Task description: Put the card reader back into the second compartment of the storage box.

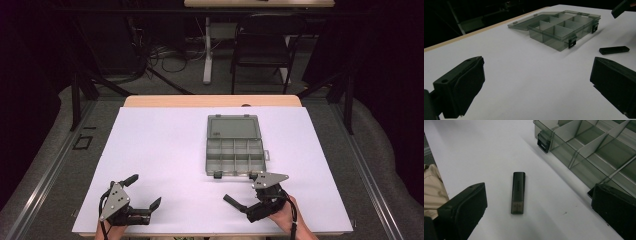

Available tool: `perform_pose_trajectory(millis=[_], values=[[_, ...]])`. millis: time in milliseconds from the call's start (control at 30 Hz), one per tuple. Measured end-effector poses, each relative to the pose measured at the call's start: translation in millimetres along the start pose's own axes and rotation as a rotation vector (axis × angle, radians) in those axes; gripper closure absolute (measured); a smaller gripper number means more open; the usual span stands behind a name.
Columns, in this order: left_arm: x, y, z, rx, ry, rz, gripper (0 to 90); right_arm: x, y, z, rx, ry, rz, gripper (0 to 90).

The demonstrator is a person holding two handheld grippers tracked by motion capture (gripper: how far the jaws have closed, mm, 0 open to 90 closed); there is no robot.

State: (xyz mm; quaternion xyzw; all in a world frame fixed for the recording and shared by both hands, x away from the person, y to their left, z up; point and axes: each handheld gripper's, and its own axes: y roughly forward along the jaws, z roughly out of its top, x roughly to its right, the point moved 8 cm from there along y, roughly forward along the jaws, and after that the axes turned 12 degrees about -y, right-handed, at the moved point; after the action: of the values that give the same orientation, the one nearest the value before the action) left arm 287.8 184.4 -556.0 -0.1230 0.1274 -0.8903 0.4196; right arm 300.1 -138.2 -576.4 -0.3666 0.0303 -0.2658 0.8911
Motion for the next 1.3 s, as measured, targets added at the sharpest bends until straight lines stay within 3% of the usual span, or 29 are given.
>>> perform_pose_trajectory(millis=[667, 867, 1067, 1300], values=[[-0.4, -0.2, -0.3, -0.003, -0.004, -0.002, 0.0, -15.7, 21.7, 6.0, -0.038, -0.037, 0.038, 2.3], [-0.6, -0.4, -0.4, -0.003, -0.006, -0.001, 0.0, -20.2, 25.1, 4.1, -0.039, -0.015, 0.017, 15.5], [-0.9, -0.6, -0.5, -0.002, -0.011, -0.001, 0.0, -26.5, 31.4, 0.3, -0.064, -0.028, -0.019, 31.9], [-0.6, -0.6, -0.6, -0.005, -0.004, -0.002, 0.0, -30.2, 36.1, -3.1, -0.077, -0.016, -0.016, 48.6]])
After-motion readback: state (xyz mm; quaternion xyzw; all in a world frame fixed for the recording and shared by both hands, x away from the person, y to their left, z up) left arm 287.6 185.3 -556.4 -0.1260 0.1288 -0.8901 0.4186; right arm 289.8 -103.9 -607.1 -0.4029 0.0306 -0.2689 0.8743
